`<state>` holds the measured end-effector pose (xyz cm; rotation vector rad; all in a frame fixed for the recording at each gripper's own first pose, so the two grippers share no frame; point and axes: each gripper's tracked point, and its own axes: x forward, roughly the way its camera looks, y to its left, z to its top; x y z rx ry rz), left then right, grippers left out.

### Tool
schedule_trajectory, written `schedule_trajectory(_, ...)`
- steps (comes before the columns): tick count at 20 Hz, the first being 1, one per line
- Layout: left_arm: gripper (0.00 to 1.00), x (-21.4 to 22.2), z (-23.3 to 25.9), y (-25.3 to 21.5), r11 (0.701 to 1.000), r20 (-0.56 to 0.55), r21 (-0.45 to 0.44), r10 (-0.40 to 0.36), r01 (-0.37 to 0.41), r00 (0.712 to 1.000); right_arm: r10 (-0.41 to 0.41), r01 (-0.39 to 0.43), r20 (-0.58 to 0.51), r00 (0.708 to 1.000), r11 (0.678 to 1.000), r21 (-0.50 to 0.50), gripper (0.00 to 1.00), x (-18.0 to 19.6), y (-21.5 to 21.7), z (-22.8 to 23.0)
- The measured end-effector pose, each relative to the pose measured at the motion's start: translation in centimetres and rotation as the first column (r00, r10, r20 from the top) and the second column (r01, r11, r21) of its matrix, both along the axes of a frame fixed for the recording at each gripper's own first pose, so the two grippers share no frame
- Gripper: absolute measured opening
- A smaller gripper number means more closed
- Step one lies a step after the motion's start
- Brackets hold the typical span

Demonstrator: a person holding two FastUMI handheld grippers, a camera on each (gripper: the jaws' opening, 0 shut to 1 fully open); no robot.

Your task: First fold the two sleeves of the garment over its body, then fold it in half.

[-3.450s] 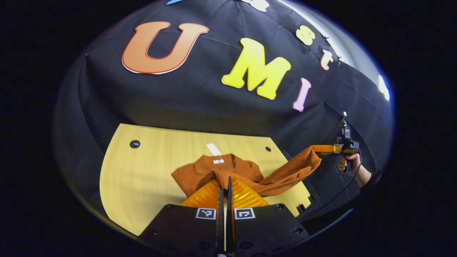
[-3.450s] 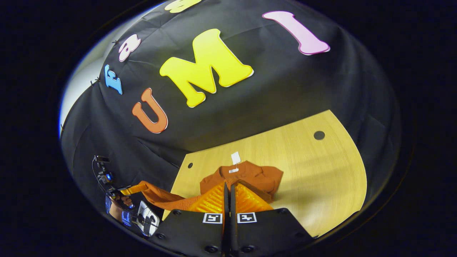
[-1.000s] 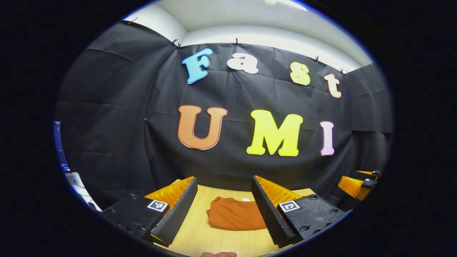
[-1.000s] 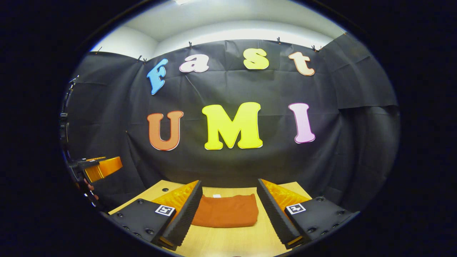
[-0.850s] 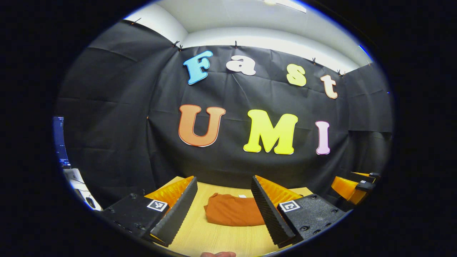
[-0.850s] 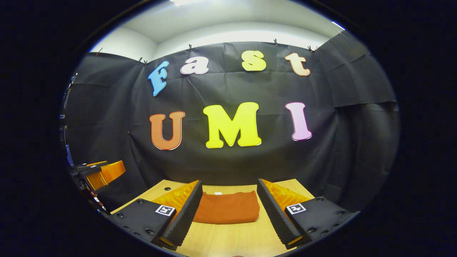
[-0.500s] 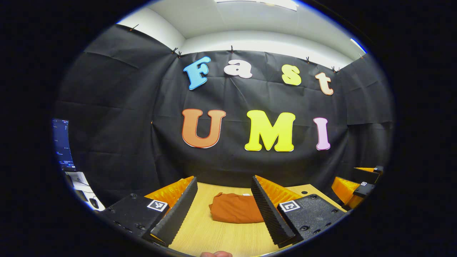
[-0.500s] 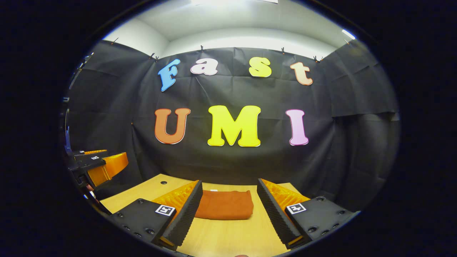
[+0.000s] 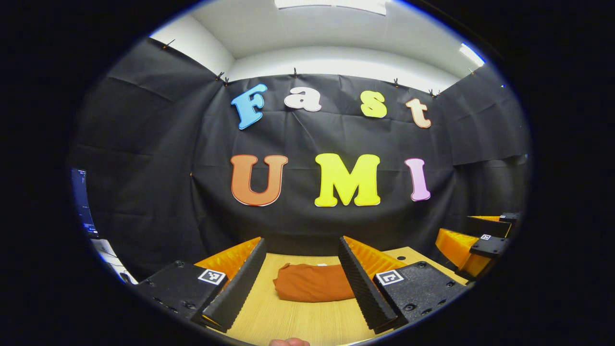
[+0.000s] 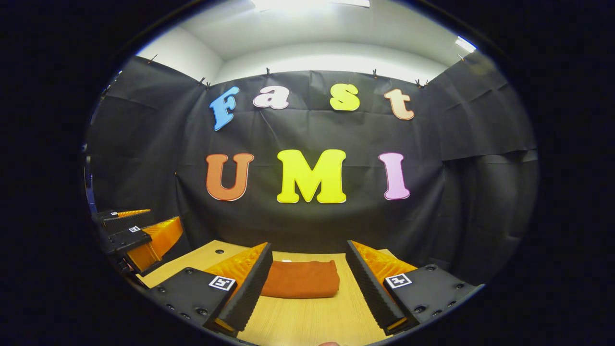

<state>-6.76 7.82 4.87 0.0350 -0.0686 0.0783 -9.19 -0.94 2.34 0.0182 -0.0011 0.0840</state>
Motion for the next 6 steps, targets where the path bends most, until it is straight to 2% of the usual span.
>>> schedule_trajectory(6,0.97,-0.18,-0.30,-0.02,1.000,-0.007,-0.008,-0.002,0.002,1.000,-0.018,0.019,-0.012,1.000,1.000,0.008,0.97,-0.39,-0.74,-0.31)
